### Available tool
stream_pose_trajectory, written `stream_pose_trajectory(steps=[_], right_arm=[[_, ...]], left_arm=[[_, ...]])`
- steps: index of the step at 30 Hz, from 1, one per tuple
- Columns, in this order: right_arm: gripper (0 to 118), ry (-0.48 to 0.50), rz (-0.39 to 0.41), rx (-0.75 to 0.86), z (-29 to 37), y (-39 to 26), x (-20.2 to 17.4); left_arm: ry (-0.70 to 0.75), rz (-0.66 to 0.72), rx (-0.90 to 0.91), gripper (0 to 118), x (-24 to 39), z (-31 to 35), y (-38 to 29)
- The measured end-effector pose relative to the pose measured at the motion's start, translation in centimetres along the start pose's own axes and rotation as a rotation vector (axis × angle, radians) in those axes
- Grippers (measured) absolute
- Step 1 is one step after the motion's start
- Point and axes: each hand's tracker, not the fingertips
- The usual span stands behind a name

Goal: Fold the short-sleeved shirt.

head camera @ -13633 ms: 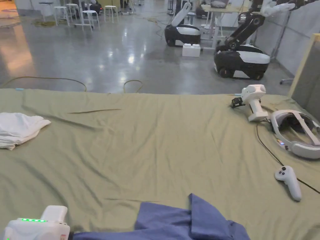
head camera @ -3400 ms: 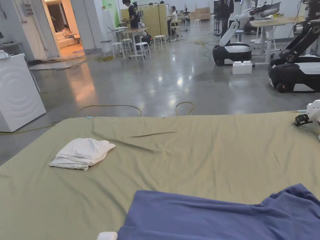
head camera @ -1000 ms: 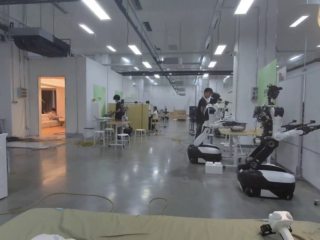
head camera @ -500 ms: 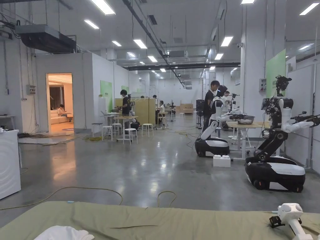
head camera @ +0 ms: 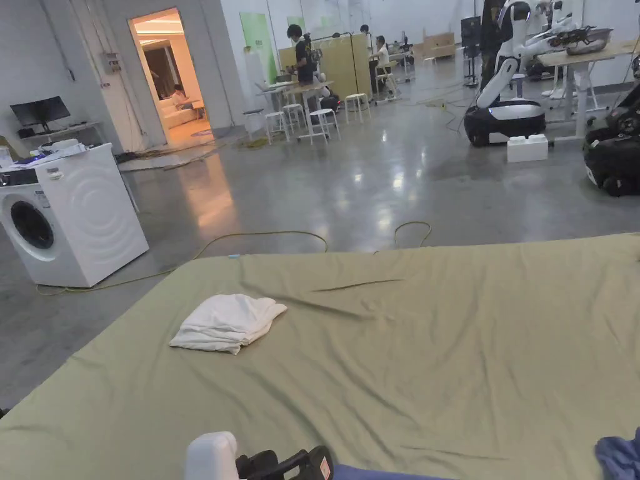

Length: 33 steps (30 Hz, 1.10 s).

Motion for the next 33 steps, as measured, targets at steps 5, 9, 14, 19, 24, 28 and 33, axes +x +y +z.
stream_pose_trajectory(steps=[5, 9, 14, 19, 24, 28, 33], right_arm=[[0, -0.036, -0.038, -0.111, -1.7, -2.0, 1.4], [0, -0.094, -0.065, -0.192, -2.5, -3.3, 2.5], [0, -0.138, -0.099, -0.256, -3.3, -4.6, 4.0], [0, -0.142, -0.153, -0.298, -5.7, -5.1, 6.0], [82, -0.106, -0.200, -0.342, -13.4, -3.2, 10.9], [81, -0.178, -0.120, -0.550, -23.1, -3.2, 15.4], [81, -0.228, -0.238, -0.806, -33.3, -7.0, 20.0]], left_arm=[[0.231, -0.009, -0.303, 73, -7.0, -12.8, -0.6], [0.267, -0.028, -0.426, 72, -8.3, -18.3, -2.0], [0.369, -0.113, -0.463, 20, -7.8, -20.2, -2.8], [0.390, -0.185, -0.491, 9, -6.9, -21.7, -3.3], [0.389, -0.198, -0.581, 9, -7.0, -22.9, -2.5], [0.380, -0.207, -0.626, 9, -6.8, -23.1, -2.0], [0.382, -0.171, -0.658, 9, -7.2, -23.5, -1.7]])
